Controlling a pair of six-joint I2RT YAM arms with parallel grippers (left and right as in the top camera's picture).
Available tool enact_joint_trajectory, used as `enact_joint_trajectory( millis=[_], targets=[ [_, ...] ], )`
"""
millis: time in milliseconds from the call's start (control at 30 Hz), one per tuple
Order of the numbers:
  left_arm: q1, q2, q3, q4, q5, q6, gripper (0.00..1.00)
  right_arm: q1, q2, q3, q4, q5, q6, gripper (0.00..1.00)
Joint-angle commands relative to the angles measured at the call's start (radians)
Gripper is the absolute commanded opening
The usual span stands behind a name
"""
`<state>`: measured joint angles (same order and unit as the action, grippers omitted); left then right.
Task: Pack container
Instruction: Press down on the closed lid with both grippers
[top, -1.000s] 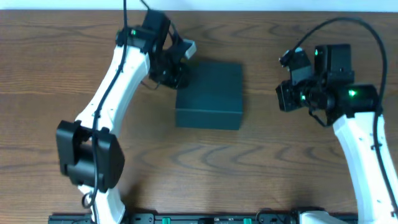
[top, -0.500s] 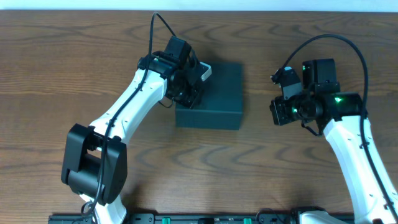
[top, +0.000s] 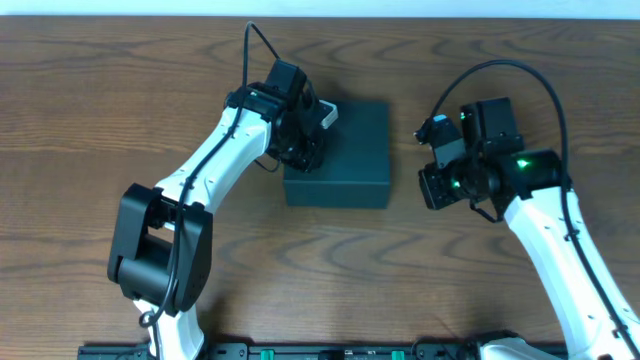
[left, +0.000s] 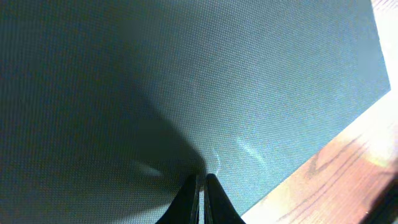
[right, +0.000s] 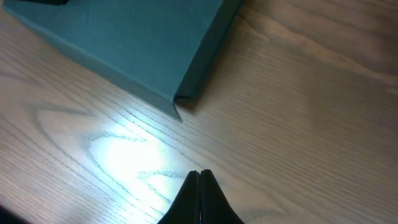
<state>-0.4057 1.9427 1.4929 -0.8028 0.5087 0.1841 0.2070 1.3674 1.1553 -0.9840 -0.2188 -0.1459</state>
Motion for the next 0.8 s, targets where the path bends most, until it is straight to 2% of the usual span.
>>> enact_joint_trajectory(
  millis=[0, 200, 267, 533, 767],
  targets=[
    [-0.01, 0.068, -0.015, -0.001, 0.024, 0.002, 0.06, 0.049, -0.006, -0.006, -0.003, 0.071, 0.041, 0.02],
    [-0.007, 0.068, -0.015, -0.005, 0.025, 0.002, 0.06, 0.141, 0.002, -0.031, 0.029, 0.249, 0.204, 0.02],
    [-0.007, 0.067, -0.014, -0.008, 0.034, 0.002, 0.06, 0.146, 0.007, -0.062, 0.063, 0.201, 0.22, 0.01],
    [-0.007, 0.067, -0.014, -0.011, 0.043, 0.002, 0.06, 0.147, 0.013, -0.235, 0.413, 0.003, 0.288, 0.02],
    [-0.007, 0.067, -0.014, -0.009, 0.068, 0.002, 0.06, 0.148, 0.104, -0.275, 0.487, -0.053, 0.311, 0.02]
  ],
)
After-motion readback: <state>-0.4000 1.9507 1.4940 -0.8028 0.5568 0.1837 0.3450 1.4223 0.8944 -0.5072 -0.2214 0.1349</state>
